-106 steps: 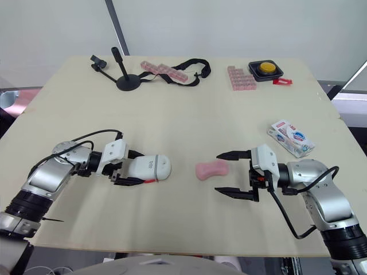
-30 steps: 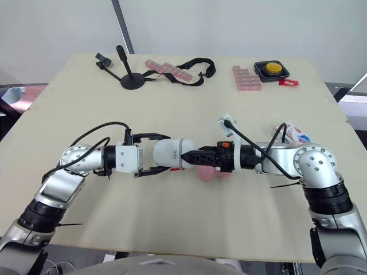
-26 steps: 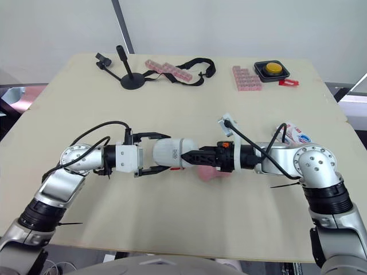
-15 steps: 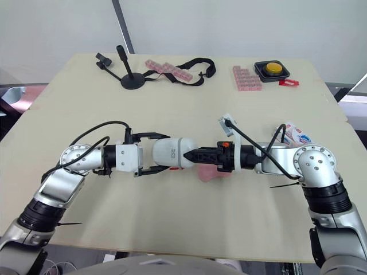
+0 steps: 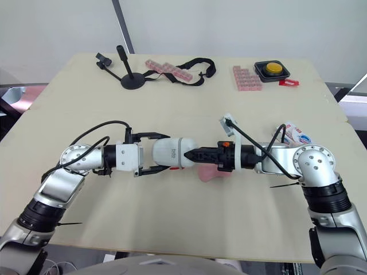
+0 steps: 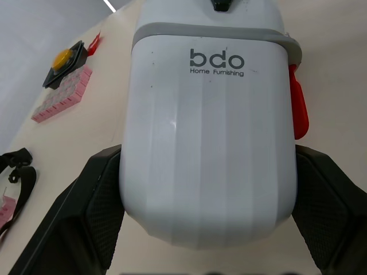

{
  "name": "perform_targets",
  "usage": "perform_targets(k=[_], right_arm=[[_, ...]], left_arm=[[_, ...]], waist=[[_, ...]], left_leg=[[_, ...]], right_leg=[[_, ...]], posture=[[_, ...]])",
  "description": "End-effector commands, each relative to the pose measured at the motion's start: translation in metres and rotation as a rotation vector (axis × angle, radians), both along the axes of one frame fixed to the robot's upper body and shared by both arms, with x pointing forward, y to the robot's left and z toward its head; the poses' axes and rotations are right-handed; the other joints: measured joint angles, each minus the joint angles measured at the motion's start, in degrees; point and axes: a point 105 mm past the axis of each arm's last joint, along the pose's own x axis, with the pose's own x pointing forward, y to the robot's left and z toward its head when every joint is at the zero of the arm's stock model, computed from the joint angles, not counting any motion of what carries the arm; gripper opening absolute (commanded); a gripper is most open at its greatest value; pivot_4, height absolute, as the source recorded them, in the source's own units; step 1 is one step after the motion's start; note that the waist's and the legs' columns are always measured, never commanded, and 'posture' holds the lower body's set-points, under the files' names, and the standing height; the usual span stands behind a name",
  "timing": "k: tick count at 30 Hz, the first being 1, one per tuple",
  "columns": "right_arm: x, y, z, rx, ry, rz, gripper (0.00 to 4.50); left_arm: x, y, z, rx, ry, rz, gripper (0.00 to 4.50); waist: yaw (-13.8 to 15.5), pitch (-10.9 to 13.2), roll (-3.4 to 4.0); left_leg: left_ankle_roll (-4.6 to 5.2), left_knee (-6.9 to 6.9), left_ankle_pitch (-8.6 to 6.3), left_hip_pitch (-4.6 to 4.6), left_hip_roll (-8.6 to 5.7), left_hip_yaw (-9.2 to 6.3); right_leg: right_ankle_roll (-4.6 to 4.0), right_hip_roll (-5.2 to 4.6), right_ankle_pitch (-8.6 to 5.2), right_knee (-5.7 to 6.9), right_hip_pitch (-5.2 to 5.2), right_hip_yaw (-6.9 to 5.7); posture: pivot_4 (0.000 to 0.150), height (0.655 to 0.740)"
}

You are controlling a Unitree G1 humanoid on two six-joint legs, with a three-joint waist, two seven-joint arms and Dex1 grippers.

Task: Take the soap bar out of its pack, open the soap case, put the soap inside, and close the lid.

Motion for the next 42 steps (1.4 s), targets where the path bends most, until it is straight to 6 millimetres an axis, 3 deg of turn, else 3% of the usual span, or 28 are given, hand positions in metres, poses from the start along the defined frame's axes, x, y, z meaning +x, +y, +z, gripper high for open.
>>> perform_targets(k=[1, 16, 25, 31, 35, 40, 42], right_arm=[[-0.008, 0.003, 0.016, 0.078, -0.021, 0.070, 1.98], [-0.009, -0.011, 0.018, 0.081, -0.004, 0.086, 1.98], [0.002, -0.043, 0.006, -0.024, 0.021, -0.027, 1.98], [0.024, -0.104, 0.013, -0.246, -0.068, -0.212, 1.98], [0.037, -0.143, 0.009, -0.622, -0.247, -0.240, 1.98], [0.048, -0.154, 0.001, -0.852, -0.396, -0.165, 1.98], [0.062, -0.158, -0.001, -0.884, -0.452, -0.189, 1.98]], left_arm=[[-0.001, 0.001, 0.013, -0.030, -0.055, -0.003, 3.50], [-0.001, 0.007, 0.011, -0.028, -0.033, -0.003, 3.50], [-0.006, 0.008, 0.008, -0.036, 0.020, -0.009, 3.50], [-0.003, 0.014, 0.007, -0.074, 0.135, 0.037, 3.50], [-0.002, 0.017, 0.005, -0.070, 0.168, 0.050, 3.50], [-0.001, 0.014, 0.004, -0.071, 0.178, 0.049, 3.50], [-0.002, 0.013, 0.003, -0.072, 0.182, 0.049, 3.50]], waist=[[0.01, 0.00, 0.00], [0.24, 0.00, 0.00], [0.77, 0.00, 0.00], [1.14, 0.01, -0.01], [0.96, 0.02, 0.01], [0.58, 0.03, -0.02], [0.47, 0.03, -0.01]], left_leg=[[0.00, 0.00, 0.00, 0.00, 0.00, 0.00], [0.00, 0.00, 0.00, 0.00, 0.00, 0.00], [0.00, 0.02, 0.00, -0.01, 0.00, 0.00], [-0.01, 0.06, -0.01, -0.10, -0.01, 0.00], [-0.02, 0.06, -0.02, -0.26, 0.00, 0.00], [-0.03, 0.08, -0.03, -0.24, 0.08, 0.01], [-0.03, 0.09, -0.03, -0.27, 0.08, 0.01]], right_leg=[[0.00, 0.00, 0.00, 0.00, 0.00, 0.00], [0.00, 0.02, 0.00, 0.00, 0.00, 0.00], [0.00, 0.07, 0.00, -0.01, 0.00, 0.00], [0.00, 0.08, 0.00, -0.03, 0.00, 0.01], [0.00, 0.12, 0.00, -0.04, 0.01, 0.02], [0.00, 0.19, 0.00, -0.06, 0.03, 0.04], [0.00, 0.16, 0.00, -0.03, 0.01, 0.04]], posture=[[0.150, 0.7400], [0.150, 0.7400], [0.150, 0.7400], [0.150, 0.7400], [0.150, 0.7400], [0.150, 0.7400], [0.150, 0.7400]])
